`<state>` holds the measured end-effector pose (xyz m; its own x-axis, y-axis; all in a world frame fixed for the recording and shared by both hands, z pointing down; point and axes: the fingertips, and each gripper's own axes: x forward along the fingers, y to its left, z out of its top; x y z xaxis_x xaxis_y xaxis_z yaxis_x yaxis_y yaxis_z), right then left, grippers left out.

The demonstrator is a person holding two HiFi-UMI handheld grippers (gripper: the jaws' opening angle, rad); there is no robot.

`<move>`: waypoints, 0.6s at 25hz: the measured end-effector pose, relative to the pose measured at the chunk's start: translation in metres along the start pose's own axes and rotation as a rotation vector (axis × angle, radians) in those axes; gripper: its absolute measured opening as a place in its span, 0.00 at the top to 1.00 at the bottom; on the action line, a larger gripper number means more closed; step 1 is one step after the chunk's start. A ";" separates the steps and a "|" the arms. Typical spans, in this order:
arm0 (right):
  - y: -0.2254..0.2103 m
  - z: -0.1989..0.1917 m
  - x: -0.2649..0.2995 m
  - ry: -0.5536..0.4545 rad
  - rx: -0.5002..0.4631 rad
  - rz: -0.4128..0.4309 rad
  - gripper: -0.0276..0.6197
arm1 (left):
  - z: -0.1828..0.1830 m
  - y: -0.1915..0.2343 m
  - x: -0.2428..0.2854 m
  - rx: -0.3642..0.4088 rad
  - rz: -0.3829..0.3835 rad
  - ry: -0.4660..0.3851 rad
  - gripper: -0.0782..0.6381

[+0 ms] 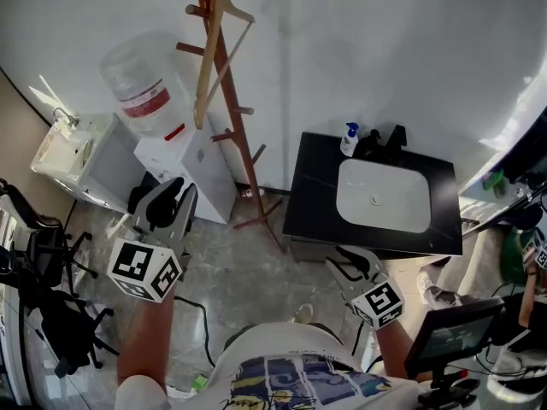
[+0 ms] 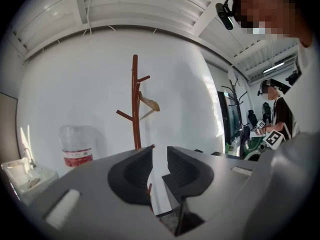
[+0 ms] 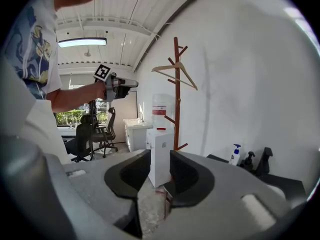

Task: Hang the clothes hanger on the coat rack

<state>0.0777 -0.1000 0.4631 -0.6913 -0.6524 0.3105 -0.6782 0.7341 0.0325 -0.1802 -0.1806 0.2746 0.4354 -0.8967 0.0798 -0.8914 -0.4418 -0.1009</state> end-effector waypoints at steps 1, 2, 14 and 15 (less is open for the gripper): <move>0.007 0.005 0.001 -0.006 -0.006 -0.007 0.77 | -0.007 -0.006 -0.008 -0.002 -0.023 0.000 0.75; 0.015 0.010 0.003 -0.011 -0.010 -0.014 0.77 | -0.015 -0.012 -0.016 -0.003 -0.049 0.000 0.76; 0.121 0.053 0.020 -0.033 -0.025 -0.081 0.85 | -0.086 -0.084 -0.116 -0.046 -0.462 0.030 0.82; 0.129 0.055 0.020 -0.038 -0.027 -0.086 0.86 | -0.093 -0.085 -0.123 -0.052 -0.482 0.041 0.84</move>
<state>-0.0375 -0.0282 0.4216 -0.6403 -0.7193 0.2694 -0.7286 0.6798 0.0834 -0.1694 -0.0306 0.3654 0.7960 -0.5878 0.1446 -0.5948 -0.8038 0.0069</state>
